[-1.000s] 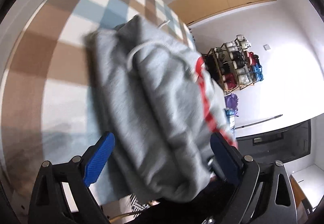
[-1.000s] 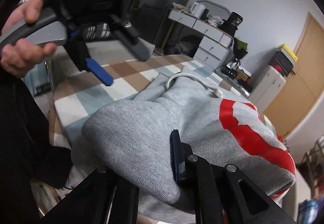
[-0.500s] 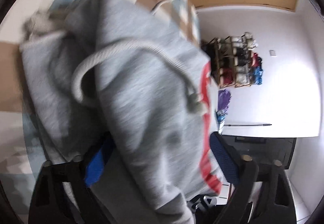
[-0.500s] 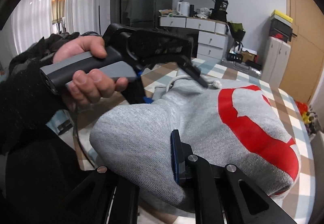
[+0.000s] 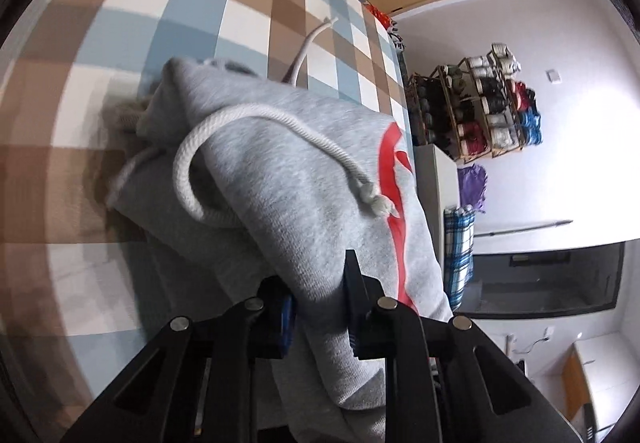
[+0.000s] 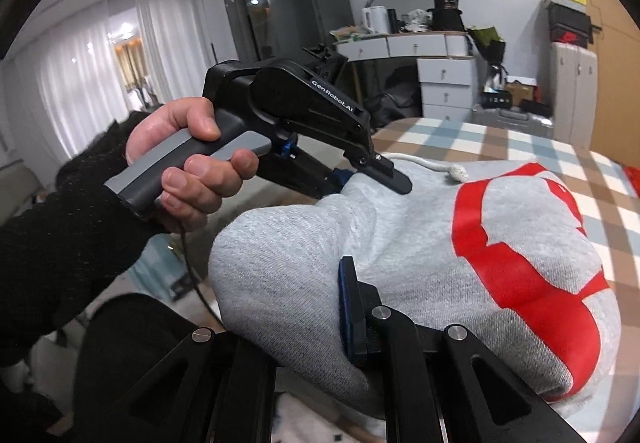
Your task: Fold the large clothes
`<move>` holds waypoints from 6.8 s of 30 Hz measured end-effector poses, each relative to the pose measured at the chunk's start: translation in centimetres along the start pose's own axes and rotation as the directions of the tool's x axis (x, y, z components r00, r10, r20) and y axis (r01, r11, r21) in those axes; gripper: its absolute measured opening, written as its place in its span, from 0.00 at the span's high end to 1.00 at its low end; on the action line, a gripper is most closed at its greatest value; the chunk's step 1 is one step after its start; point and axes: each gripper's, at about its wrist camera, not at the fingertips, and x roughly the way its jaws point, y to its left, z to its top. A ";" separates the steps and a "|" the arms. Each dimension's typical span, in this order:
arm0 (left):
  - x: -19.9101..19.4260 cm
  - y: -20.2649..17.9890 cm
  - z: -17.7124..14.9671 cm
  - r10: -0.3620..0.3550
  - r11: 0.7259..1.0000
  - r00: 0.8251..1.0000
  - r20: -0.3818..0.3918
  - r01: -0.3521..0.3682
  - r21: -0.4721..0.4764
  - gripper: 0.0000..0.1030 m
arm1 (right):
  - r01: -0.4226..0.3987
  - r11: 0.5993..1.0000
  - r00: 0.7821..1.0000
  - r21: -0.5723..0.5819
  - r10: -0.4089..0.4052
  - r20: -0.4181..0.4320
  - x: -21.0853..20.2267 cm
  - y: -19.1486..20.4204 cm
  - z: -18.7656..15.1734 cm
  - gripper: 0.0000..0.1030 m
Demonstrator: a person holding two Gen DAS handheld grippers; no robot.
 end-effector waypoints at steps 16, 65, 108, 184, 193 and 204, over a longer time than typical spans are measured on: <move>0.6 1.7 -0.1 0.250 0.968 0.968 0.012 -0.250 0.018 0.86 | 0.139 0.967 0.935 -0.215 -0.199 -0.293 7.6 3.4 -3.9 0.85; 9.2 -1.6 -13.4 0.150 0.970 0.989 -0.011 -0.145 0.197 0.48 | -0.033 0.792 0.774 0.610 0.406 -0.485 1.8 -13.4 3.2 0.58; 13.0 0.3 -9.0 0.326 0.908 0.932 0.160 -0.356 0.220 0.43 | 0.155 0.987 0.436 -0.026 -0.093 -0.895 3.8 -9.4 6.4 0.44; 4.8 4.5 0.1 0.108 0.994 0.987 0.122 -0.103 -0.047 0.90 | -0.115 0.772 0.961 0.625 0.247 -0.128 -0.4 -21.9 -3.0 0.02; 4.1 -0.4 2.1 0.276 0.946 0.948 0.157 -0.297 0.132 0.92 | -0.082 0.814 0.974 0.575 0.188 -0.128 -2.3 -21.7 -3.6 0.02; 7.1 3.6 1.8 0.380 0.915 0.923 0.060 -0.384 0.121 0.86 | 0.078 0.929 0.976 0.362 0.003 -0.217 -2.5 -18.1 -1.8 0.02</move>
